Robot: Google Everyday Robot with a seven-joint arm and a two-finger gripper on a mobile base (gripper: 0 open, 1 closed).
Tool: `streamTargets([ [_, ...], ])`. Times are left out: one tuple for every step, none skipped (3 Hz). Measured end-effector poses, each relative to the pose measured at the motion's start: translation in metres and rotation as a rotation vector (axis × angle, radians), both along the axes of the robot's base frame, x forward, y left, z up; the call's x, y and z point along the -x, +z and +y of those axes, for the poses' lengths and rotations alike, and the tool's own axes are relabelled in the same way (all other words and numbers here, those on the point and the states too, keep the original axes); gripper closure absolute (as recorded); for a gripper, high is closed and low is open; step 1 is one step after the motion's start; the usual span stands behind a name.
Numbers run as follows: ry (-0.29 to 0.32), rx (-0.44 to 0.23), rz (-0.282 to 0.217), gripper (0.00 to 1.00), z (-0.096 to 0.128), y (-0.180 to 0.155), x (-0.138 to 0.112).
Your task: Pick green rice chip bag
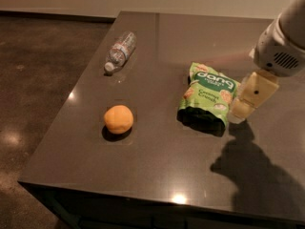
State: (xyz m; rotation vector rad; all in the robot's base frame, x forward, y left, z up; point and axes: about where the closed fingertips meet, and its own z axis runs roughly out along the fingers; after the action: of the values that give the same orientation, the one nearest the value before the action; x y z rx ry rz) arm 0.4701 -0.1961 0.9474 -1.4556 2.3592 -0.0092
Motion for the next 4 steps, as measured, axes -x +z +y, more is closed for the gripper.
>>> streamTargets([
  [-0.107,-0.019,-0.011,0.00,0.011,-0.023,-0.015],
  [-0.163,0.010,-0.016,0.00,0.015,-0.047,-0.025],
  [-0.189,0.039,-0.002,0.00,0.020,-0.066,-0.030],
  [-0.198,0.061,0.012,0.00,0.029,-0.079,-0.035],
])
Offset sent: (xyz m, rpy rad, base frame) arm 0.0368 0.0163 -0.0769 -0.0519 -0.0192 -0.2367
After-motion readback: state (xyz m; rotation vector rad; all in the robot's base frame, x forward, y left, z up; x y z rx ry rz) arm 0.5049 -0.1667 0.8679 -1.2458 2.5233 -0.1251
